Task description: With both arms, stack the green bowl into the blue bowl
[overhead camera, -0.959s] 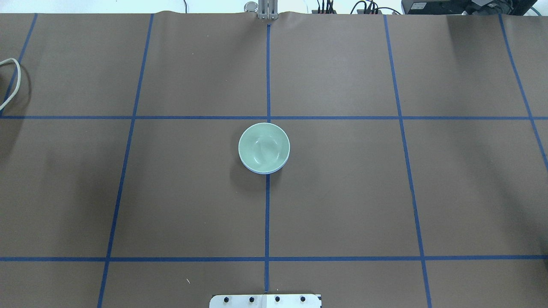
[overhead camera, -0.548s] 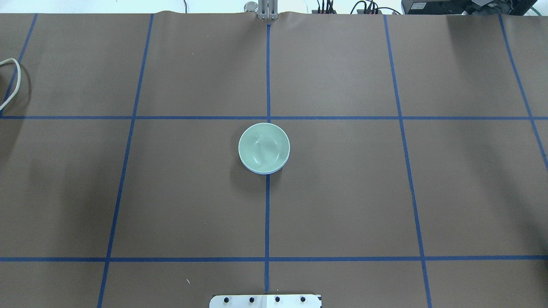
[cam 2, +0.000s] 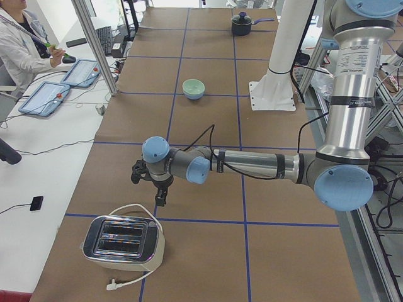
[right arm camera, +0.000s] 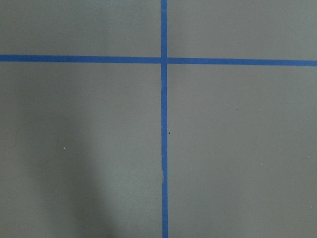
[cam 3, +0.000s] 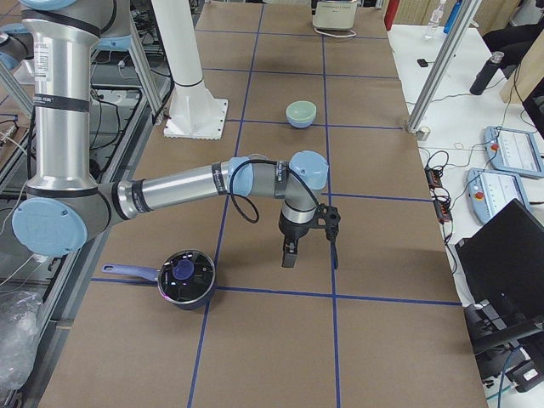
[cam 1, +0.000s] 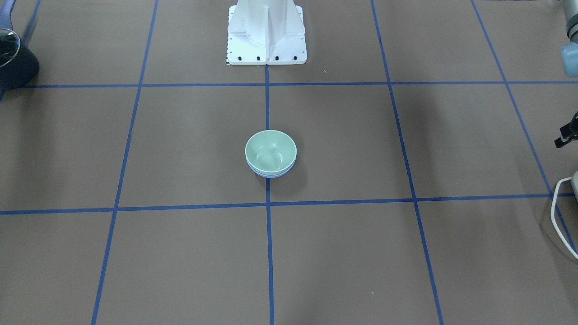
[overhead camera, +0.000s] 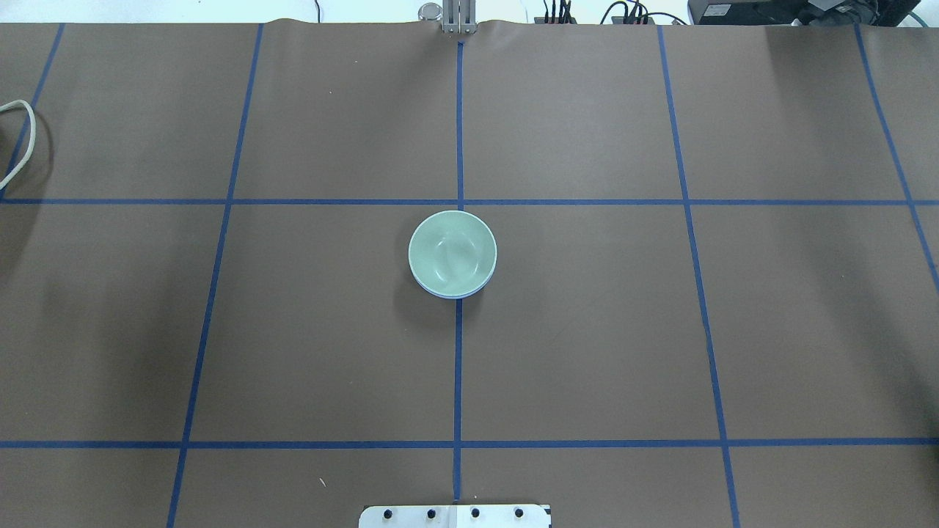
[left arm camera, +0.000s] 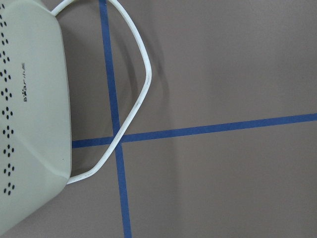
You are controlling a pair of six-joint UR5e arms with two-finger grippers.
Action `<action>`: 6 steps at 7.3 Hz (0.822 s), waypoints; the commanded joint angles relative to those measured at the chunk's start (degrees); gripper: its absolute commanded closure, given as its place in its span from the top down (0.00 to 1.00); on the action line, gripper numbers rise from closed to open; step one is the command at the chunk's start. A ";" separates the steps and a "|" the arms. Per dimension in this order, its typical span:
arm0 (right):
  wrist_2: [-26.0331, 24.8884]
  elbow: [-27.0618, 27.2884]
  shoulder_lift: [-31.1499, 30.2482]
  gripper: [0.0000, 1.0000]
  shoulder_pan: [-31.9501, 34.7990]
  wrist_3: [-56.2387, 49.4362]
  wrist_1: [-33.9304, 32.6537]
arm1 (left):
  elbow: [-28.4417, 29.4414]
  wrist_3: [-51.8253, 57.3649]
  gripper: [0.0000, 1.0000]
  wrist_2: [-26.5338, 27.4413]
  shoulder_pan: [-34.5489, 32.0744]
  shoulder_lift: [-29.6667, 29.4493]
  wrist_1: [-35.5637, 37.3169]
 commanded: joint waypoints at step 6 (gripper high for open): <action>0.04 -3.44 0.28 1.00 -0.09 -0.49 0.11 | 0.15 3.50 1.00 0.09 -0.70 2.88 1.59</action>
